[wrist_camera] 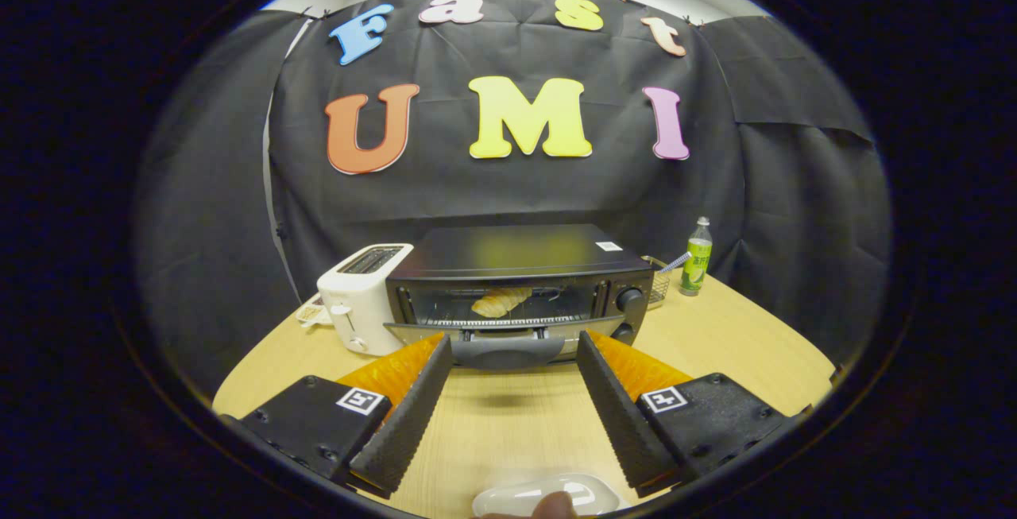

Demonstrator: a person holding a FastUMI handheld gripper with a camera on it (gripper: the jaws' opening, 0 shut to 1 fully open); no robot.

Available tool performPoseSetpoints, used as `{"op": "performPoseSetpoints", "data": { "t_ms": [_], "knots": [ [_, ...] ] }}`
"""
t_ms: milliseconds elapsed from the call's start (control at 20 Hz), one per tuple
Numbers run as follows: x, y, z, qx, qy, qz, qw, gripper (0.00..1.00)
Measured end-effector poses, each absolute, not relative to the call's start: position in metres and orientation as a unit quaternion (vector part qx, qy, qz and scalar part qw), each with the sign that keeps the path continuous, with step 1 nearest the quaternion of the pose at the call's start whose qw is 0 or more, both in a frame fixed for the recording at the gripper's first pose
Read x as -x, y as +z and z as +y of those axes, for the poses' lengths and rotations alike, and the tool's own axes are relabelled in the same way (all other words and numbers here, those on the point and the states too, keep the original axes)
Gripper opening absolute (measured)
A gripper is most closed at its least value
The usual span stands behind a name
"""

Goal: Open the toaster oven, put the food inside, and close the toaster oven door.

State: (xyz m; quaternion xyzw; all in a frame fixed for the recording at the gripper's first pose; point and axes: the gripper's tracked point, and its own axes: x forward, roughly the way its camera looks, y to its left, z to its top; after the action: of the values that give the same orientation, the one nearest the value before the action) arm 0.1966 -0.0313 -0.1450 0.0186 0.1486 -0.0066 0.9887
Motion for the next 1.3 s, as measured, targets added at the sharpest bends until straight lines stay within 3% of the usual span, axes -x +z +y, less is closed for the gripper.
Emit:
{"op": "performPoseSetpoints", "data": {
  "t_ms": [350, 750, 1000, 1300],
  "knots": [
    [-0.151, -0.074, -0.028, -0.041, -0.009, 0.097, 0.994, 1.00],
    [-0.031, 0.021, -0.034, -0.021, -0.040, 0.011, 0.999, 1.00],
    [0.027, 0.012, -0.023, -0.026, -0.038, 0.007, 0.999, 1.00],
    [0.046, -0.002, -0.013, -0.032, -0.033, 0.012, 0.999, 1.00]
  ]
}}
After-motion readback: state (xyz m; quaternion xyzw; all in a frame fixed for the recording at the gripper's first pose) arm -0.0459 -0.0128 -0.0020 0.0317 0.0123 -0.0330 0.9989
